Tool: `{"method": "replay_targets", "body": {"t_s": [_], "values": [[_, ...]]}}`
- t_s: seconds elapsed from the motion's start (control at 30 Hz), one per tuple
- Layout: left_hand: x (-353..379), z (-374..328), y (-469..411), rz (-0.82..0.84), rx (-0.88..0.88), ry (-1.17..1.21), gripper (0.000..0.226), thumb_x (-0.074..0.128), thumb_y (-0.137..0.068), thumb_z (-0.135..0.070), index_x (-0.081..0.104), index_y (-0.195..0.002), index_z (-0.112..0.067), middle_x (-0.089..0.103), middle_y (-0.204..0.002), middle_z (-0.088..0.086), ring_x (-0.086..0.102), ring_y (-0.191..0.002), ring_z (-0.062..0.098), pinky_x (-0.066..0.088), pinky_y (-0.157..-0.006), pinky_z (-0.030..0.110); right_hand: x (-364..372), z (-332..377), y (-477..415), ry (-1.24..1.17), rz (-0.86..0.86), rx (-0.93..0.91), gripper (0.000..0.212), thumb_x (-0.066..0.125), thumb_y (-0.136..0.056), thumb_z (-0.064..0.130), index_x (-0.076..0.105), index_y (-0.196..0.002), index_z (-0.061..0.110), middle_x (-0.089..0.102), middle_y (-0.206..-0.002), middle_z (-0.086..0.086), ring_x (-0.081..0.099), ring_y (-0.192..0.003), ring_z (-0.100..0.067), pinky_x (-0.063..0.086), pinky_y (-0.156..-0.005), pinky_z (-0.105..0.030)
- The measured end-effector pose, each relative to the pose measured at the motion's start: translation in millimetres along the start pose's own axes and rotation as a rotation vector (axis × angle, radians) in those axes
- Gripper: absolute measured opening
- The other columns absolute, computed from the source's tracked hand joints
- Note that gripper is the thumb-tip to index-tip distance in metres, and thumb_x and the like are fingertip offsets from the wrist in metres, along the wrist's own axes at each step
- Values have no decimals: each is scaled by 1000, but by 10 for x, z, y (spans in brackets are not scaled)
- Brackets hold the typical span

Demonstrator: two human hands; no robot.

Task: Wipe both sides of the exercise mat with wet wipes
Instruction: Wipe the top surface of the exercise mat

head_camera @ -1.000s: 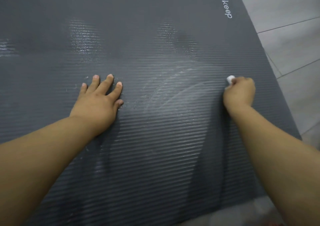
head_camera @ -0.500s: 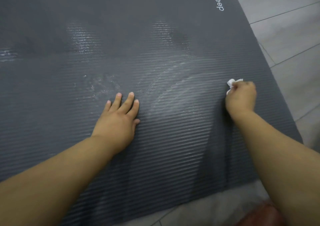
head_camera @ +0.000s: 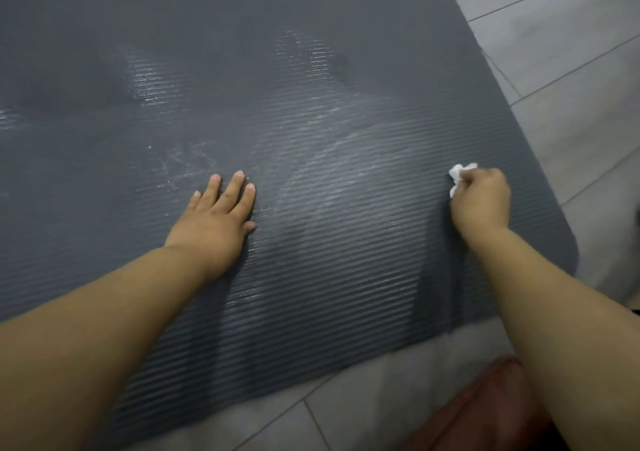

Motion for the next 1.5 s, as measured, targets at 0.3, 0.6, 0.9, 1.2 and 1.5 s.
{"method": "replay_targets", "body": {"t_s": [0.3, 0.6, 0.9, 1.2, 1.5], "values": [[69, -185, 183, 30, -33, 68, 62, 26, -101, -36, -6, -150, -16, -21, -156, 1, -14, -144, 30, 2, -117, 41, 557, 1588, 2192, -116, 646, -1175, 30, 39, -98, 18, 54, -124, 13, 49, -138, -8, 46, -124, -23, 36, -103, -34], [328, -492, 591, 68, 29, 64, 61, 28, -101, -36, -3, -151, -19, -23, -155, -1, -16, -143, 29, 0, -118, 39, 12, -418, 317, -145, -7, 157, 31, 41, -90, 14, 66, -101, 0, 59, -112, -21, 57, -101, -28, 36, -86, -13], [399, -437, 624, -17, 61, -2, 61, 29, -99, -44, 1, -150, -26, -14, -157, -4, -9, -145, 26, 8, -118, 37, 403, 1206, 2138, -266, 567, -887, 21, 40, -97, 23, 60, -103, 22, 57, -124, -6, 48, -109, -11, 37, -85, -17], [408, -418, 572, 44, 67, -3, 60, 25, -99, -48, -5, -149, -34, -19, -155, -9, -13, -144, 23, 11, -117, 39, 37, -310, 1097, -86, 34, 190, 37, 39, -87, 10, 64, -112, -1, 53, -114, -26, 54, -104, -35, 30, -86, -22], [382, -379, 558, 97, 135, 24, 61, 33, -100, -39, -2, -149, -33, -19, -155, -10, -13, -144, 21, 13, -117, 40, 334, 1003, 2350, -199, 537, -660, 18, 50, -93, 22, 66, -101, 25, 60, -118, 8, 53, -103, -3, 40, -90, -20]]}}
Point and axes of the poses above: each hand's wrist, its own y-axis away from the middle knuckle, its own x-axis out of the palm, z = x × y, the point moved 8 cm from there along -y, towards the middle knuckle
